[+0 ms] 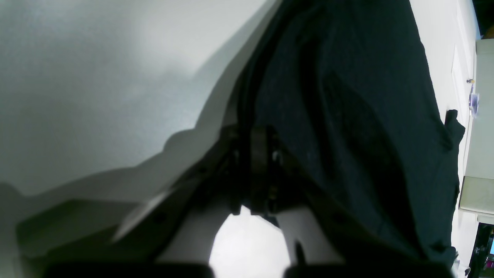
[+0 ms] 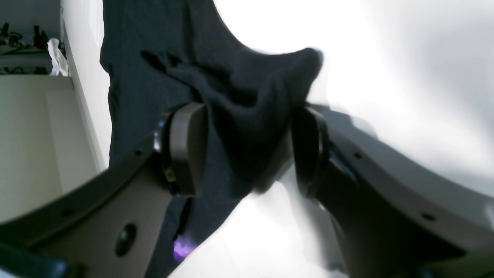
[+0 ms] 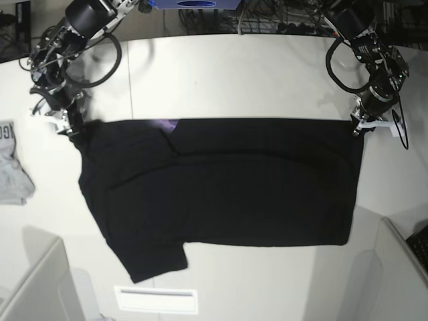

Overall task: Fold the T-shirt properly
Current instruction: 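Drag the shirt further toward the robot, then release both grippers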

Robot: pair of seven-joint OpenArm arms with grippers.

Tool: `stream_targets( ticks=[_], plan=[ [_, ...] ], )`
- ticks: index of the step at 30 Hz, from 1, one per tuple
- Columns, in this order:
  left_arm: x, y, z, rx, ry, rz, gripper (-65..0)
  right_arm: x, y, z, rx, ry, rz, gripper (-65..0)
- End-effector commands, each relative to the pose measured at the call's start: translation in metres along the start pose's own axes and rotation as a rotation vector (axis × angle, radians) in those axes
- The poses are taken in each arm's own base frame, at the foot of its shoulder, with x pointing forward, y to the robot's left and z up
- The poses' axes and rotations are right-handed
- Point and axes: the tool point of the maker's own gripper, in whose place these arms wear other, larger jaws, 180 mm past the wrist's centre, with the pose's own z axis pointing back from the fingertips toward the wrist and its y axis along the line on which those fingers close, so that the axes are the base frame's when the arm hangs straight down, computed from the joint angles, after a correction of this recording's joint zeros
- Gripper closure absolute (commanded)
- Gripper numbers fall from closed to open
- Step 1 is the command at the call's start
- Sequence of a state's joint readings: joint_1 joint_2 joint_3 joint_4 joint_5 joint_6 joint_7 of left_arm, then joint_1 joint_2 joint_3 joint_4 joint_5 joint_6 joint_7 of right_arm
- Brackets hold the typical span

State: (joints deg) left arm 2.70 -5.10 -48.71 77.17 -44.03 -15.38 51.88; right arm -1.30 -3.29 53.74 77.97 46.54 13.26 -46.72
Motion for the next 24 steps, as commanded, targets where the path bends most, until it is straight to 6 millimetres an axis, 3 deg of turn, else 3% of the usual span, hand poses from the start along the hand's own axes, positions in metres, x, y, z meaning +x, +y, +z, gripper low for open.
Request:
stream_targets(
  ticks=[1,2,6,10,18,21,24],
  plan=[
    [0.013,-0.005,0.003,-0.016,-0.026,-0.019,0.0,0.003,0.0,-0.001,-0.011,0.002,0.014,-30.6],
    [0.012,-0.005,0.003,-0.015,-0.025,-0.019,0.0,0.001,0.001,-0.003,-0.009,0.013,0.025,-27.0],
    [0.016,-0.003,0.006,-0.009,-0.029,-0.036,0.0,-0.002,0.004,-0.006,-0.001,0.036,0.048,0.0],
    [0.013,0.005,0.013,0.011,-0.023,-0.048,0.0,0.001,0.005,0.0,-0.004,0.03,0.069,0.0],
    [0.01,0.033,0.068,0.114,-0.016,-0.207,0.0,0.008,-0.004,0.061,-0.077,0.001,0.24,0.0],
    [0.006,0.042,0.087,0.15,-0.002,-0.254,0.0,0.0,-0.01,0.081,-0.107,0.038,0.283,0.0],
    [-0.005,0.053,0.106,0.19,0.028,-0.287,0.0,-0.023,-0.021,0.097,-0.092,0.094,0.224,0.0]
  ],
)
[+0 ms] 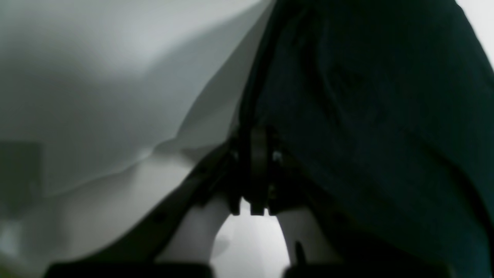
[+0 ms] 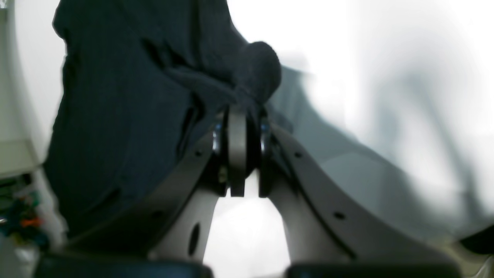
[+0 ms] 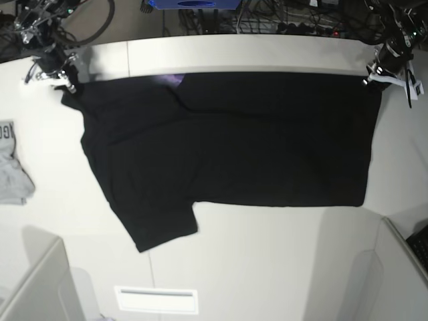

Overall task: Fold the T-shirt properly
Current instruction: 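Drag the shirt further toward the robot, then release both grippers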

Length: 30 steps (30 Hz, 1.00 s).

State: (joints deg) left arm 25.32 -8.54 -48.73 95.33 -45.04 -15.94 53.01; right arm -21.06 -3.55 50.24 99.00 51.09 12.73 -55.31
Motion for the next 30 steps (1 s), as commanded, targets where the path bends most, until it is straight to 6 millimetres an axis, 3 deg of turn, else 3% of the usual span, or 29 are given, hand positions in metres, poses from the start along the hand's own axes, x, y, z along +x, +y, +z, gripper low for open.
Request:
stream_targets(
  ticks=[1,4,10,30],
  plan=[
    [0.006,0.004,0.007,0.012,-0.022,-0.02,0.0,0.002,-0.002,0.009,0.011,-0.021,-0.001,0.0],
    [-0.006,0.014,0.013,0.036,0.006,-0.02,0.0,-0.015,-0.013,0.017,-0.001,0.01,-0.035,0.0],
    [-0.017,0.022,0.017,0.053,0.035,-0.018,0.0,-0.026,-0.031,0.03,-0.05,0.019,-0.042,0.0],
    [-0.031,0.027,0.023,0.069,0.065,-0.014,0.0,-0.032,-0.037,0.034,-0.068,0.035,-0.041,0.0]
  ],
)
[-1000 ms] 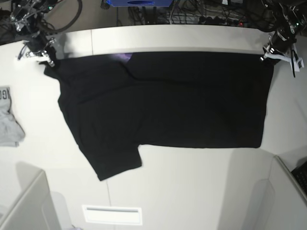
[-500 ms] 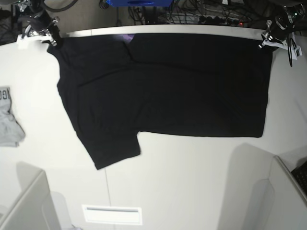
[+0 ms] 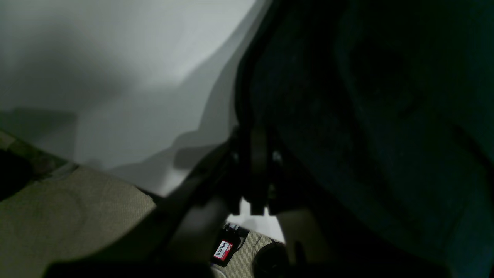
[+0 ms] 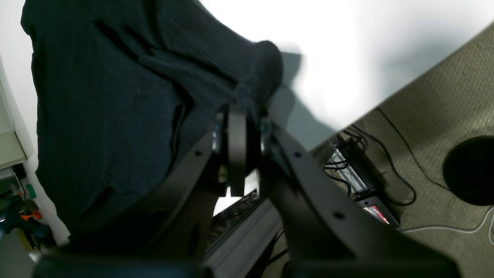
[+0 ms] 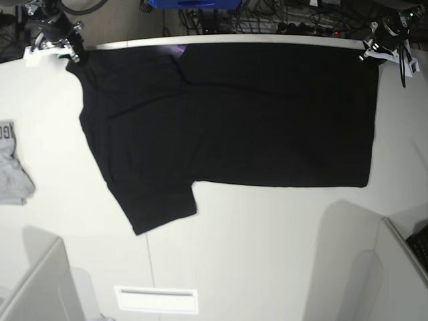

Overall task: Fold the T-shirt properly
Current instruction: 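Drag the shirt further toward the robot, then release both grippers, then grasp the hem corner nearest the right gripper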

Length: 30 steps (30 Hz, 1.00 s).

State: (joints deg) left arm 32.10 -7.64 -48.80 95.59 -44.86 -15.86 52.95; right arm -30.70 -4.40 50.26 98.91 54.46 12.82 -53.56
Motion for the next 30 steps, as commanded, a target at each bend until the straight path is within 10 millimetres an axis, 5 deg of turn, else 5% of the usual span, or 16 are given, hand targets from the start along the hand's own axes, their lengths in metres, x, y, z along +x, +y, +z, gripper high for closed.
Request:
stream_targets(
  ticks=[1,8,9,12,15,18,25,28,30],
  plan=[
    [0.009,0.001,0.005,0.001,-0.03,-0.017,0.0,0.009,0.003,0.004,0.009,-0.029,0.015,0.0],
    [0.01,0.001,0.005,0.003,-0.031,-0.016,0.0,0.008,0.001,0.005,0.003,-0.026,0.008,-0.8],
    [0.01,0.001,0.005,0.003,-0.031,-0.016,0.0,0.008,0.001,0.005,0.003,-0.026,0.008,-7.4],
    [0.01,0.001,0.006,0.003,-0.033,-0.018,-19.7,0.006,-0.002,0.007,-0.005,-0.025,0.008,-25.7],
    [0.011,0.002,0.006,0.004,-0.034,-0.019,-38.5,0.006,-0.003,0.008,-0.008,-0.027,0.006,-26.3],
    [0.013,0.004,0.007,0.01,-0.039,-0.02,-48.7,0.017,-0.014,0.016,-0.035,-0.07,-0.016,-26.4],
    [0.076,0.021,0.049,0.086,-0.258,-0.016,-49.2,0.062,-0.007,0.038,-0.044,-0.226,0.005,-27.2],
    [0.097,0.019,0.06,0.092,-0.328,-0.022,-46.2,0.085,0.02,0.037,0.007,-0.272,0.075,-27.2],
    [0.108,0.012,0.061,0.08,-0.352,-0.042,-37.4,0.09,0.052,0.024,0.08,-0.262,0.127,-27.2]
  ],
)
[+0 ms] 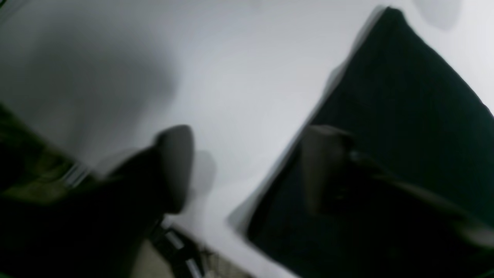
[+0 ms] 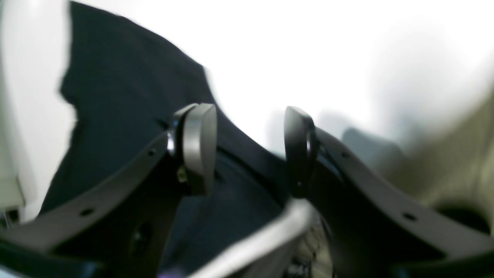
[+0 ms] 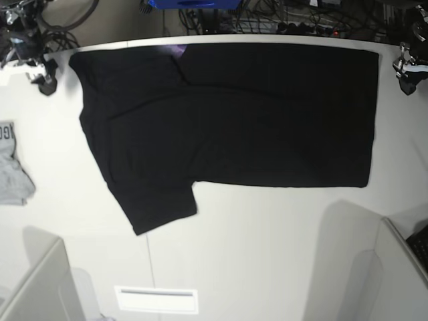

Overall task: Fold the T-shirt properly
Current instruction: 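Grasp the hem corner nearest the right gripper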

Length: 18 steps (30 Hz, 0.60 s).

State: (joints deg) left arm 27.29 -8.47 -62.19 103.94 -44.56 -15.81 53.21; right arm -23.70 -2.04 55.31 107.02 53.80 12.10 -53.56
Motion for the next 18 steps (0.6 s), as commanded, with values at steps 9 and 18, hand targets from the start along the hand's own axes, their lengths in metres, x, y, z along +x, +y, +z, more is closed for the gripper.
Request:
stream_targets(
  ticks=[9,18],
  plan=[
    [0.019,-0.059,-0.026,-0.149,-0.028,-0.071,0.0,0.045,0.147,-0.068,0.303,-0.005,0.031,-27.2],
    [0.021,-0.065,-0.027,-0.162,-0.034,-0.077,0.0,0.069,0.188,-0.182,0.151,0.118,0.198,-41.7]
  ],
)
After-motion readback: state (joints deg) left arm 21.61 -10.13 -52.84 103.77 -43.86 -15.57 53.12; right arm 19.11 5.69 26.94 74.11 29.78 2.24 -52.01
